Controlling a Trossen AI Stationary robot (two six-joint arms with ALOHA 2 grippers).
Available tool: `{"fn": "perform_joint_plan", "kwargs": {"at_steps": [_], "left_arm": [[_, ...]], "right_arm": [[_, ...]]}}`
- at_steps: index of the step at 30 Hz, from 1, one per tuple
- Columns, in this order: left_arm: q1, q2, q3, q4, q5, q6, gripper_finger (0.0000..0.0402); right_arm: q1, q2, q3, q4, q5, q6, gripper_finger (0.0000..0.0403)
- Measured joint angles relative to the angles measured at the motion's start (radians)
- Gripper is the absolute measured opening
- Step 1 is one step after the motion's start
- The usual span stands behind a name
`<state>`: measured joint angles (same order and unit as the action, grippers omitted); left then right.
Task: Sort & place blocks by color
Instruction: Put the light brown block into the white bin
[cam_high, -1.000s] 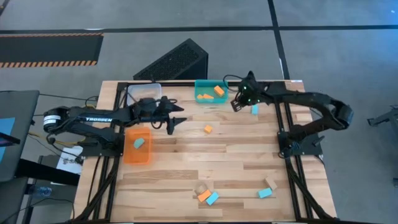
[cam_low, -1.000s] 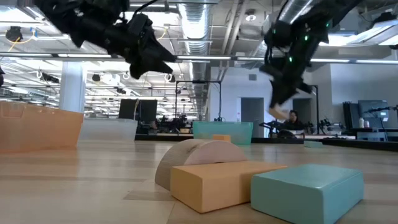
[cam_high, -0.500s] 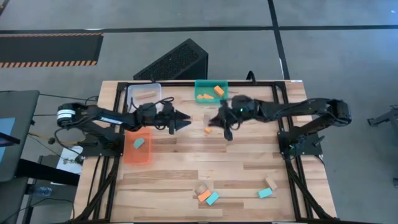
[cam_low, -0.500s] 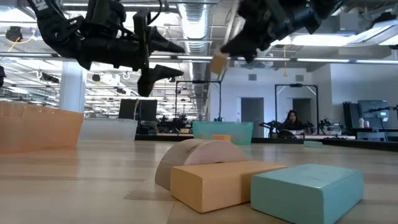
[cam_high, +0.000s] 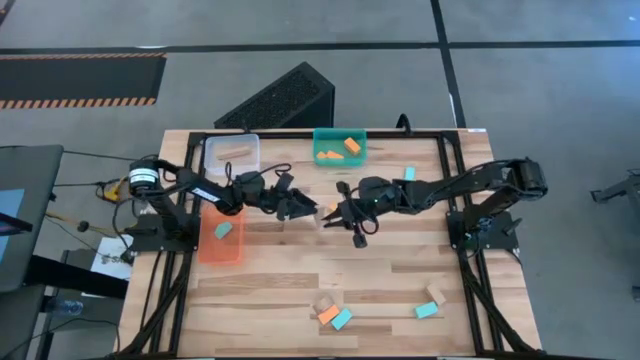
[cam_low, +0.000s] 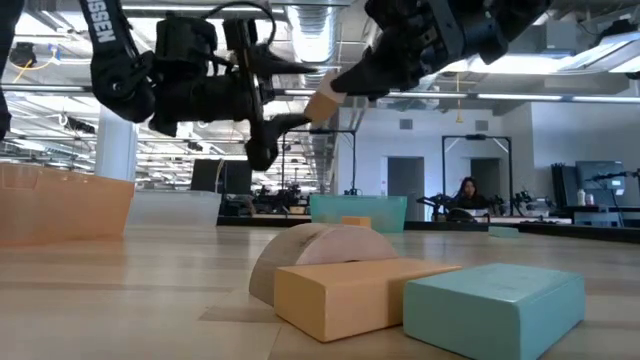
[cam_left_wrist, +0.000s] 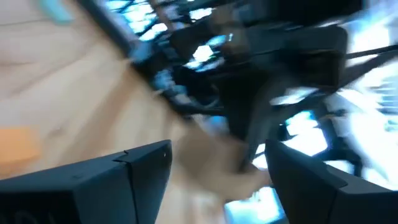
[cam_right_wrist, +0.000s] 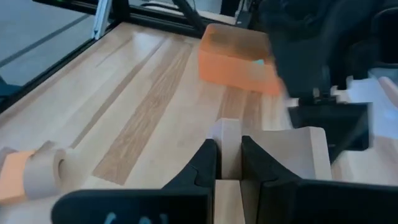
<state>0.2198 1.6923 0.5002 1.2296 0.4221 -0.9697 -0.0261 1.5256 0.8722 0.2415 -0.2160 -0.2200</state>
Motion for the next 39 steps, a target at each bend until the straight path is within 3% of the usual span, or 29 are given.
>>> {"fn": "perform_joint_plan", "kwargs": {"at_steps": [15,20,33,39], "left_arm": [[-0.003,0.011,0.032,-0.099,-0.006,-0.054,0.024],[-0.004,0.011,0.031,-0.133,-0.018,-0.068,0.024],[-0.004,0.011,0.031,-0.138,-0.12,-0.09,0.024],[-0.005,0.011,0.03,-0.136,-0.16,-0.093,0.024]], "right_arm": [[0.02,0.026,0.0,0.005,0.092,-0.177,0.0043],[0.025,0.026,0.0,0.006,0.191,-0.223,0.0043],[0.074,0.062,0.001,0.001,0.274,-0.409,0.0044],[0.086,0.067,0.0,0.0,0.335,-0.42,0.0043]]}}
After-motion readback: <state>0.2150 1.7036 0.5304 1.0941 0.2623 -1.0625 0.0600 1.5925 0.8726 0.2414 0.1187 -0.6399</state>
